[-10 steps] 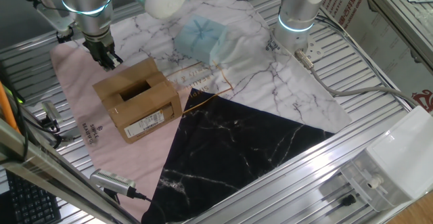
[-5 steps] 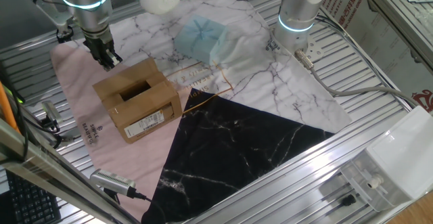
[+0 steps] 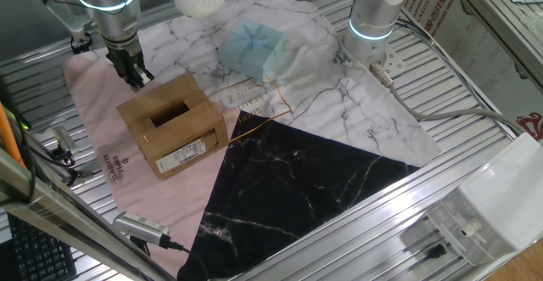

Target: Cover the box

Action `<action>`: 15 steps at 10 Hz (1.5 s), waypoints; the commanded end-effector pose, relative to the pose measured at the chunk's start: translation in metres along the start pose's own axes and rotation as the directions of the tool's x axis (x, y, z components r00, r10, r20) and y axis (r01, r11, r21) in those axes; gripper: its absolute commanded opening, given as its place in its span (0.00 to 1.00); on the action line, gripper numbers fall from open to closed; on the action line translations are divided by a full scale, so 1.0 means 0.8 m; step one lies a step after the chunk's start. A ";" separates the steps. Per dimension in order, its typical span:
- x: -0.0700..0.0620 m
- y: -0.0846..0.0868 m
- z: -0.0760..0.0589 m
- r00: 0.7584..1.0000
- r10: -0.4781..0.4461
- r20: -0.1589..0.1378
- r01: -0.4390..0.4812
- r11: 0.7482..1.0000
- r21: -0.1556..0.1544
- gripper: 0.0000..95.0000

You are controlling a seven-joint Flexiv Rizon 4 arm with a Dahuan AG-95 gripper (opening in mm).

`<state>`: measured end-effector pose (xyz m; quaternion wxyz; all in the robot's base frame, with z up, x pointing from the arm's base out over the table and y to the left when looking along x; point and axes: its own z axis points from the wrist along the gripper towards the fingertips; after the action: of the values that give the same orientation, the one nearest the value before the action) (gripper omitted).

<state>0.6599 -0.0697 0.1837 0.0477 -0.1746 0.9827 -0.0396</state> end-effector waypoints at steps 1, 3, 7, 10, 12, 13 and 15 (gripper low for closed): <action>-0.003 0.003 0.003 1.000 0.004 0.002 -0.004 1.000 0.002 0.00; -0.006 0.007 0.007 1.000 0.007 0.008 -0.007 1.000 -0.002 0.00; -0.007 0.009 0.009 1.000 0.025 0.018 -0.025 0.999 -0.027 0.00; -0.007 0.010 0.008 0.999 0.031 0.016 -0.030 0.999 -0.030 0.00; -0.007 0.011 0.006 0.999 0.046 0.017 -0.046 0.998 -0.042 0.00; -0.008 0.011 0.005 0.998 0.058 0.020 -0.057 0.997 -0.056 0.00; -0.008 0.013 0.003 0.997 0.074 0.020 -0.072 0.995 -0.066 0.00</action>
<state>0.6629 -0.0582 0.1810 0.0551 -0.1387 0.9888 -0.0018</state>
